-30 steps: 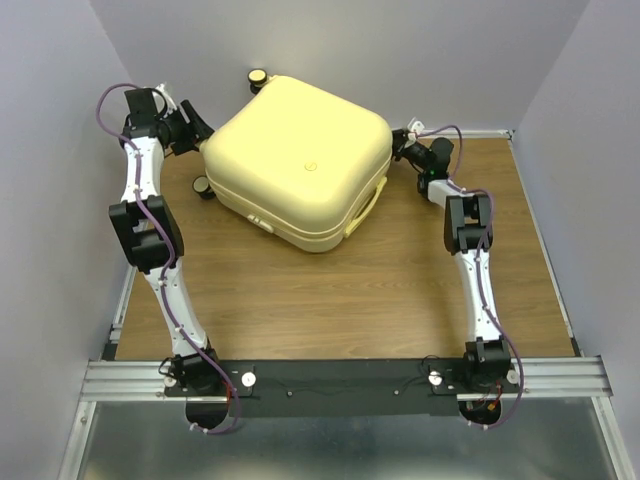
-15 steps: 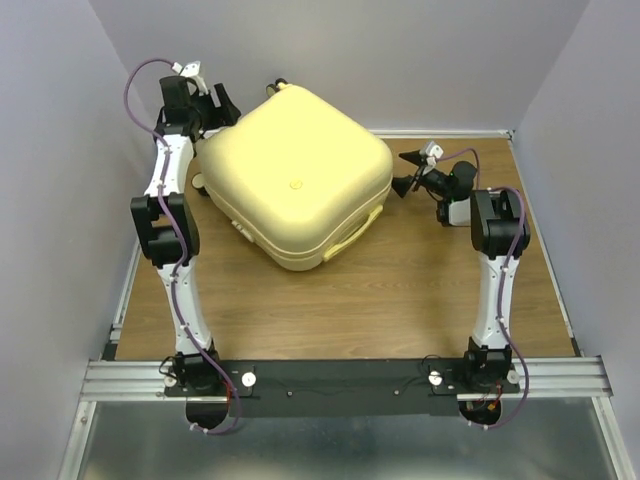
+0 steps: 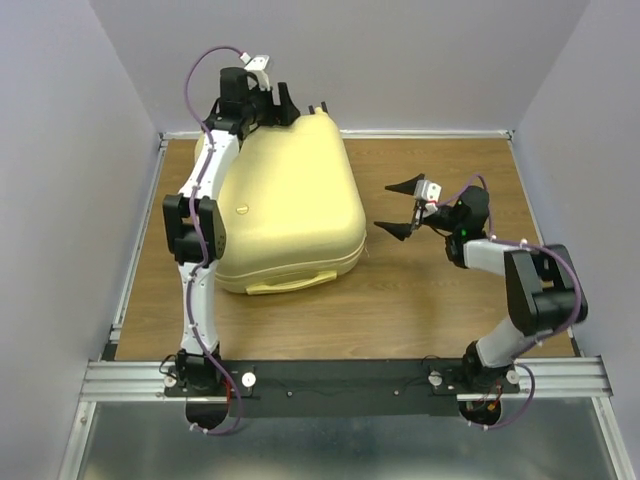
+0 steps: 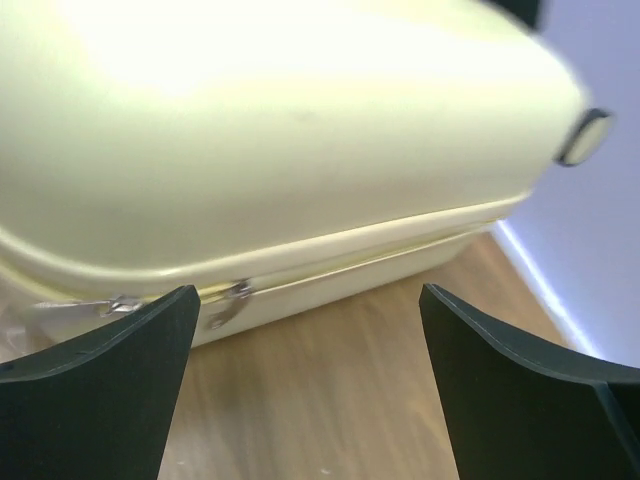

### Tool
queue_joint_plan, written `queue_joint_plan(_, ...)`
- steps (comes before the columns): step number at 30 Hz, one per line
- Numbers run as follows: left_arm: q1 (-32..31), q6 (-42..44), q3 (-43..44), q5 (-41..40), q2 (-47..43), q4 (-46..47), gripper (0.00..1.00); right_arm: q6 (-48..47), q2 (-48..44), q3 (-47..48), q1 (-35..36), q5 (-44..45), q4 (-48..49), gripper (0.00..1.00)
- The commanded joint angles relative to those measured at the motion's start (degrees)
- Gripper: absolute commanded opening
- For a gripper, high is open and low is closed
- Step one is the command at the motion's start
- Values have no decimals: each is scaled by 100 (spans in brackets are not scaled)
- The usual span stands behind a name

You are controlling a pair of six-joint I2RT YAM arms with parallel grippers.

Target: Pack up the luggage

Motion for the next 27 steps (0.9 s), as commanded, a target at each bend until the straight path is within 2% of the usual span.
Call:
queue_joint_plan(1,838,832,-197,-622,-1142,-515,92,-611,-776,276,-78,1468,-2268,100)
queue_joint_plan(6,1894,2121,-1154,88,-2305,-1304,92,-566,-1233,793,-104,1909,-4016,100)
queue_joint_plan(9,2527,2992,-1689,-260,-2762,-2174,92,-119,-1260,1163,-96,2163,-4703,100)
queue_joint_plan(10,2633,3691,-1910,-367,-2868,-2359,92,-75,-1260,1251,-87,2164,-4844,100)
queue_joint_plan(15,3081,5761,-3359,-815,-3185,-3397,82,154,-1129,1838,-96,2734,-5810,100)
queue_joint_plan(16,3126,5999,-3528,-807,-3185,-3476,82,180,-1041,1936,-96,2788,-5968,100)
queue_joint_plan(17,3135,6584,-3695,-859,-3142,-3616,82,355,-988,2016,-104,2849,-6214,100)
queue_joint_plan(20,3126,7150,-3995,-1036,-2818,-3679,81,698,-822,2227,-113,3078,-6443,100)
queue_joint_plan(23,3003,7846,-3881,-940,-2466,-3688,81,883,-689,2367,-122,3245,-6698,100)
queue_joint_plan(27,2538,8443,-3504,-238,-2122,-3924,81,980,-610,2315,-245,3447,-6901,100)
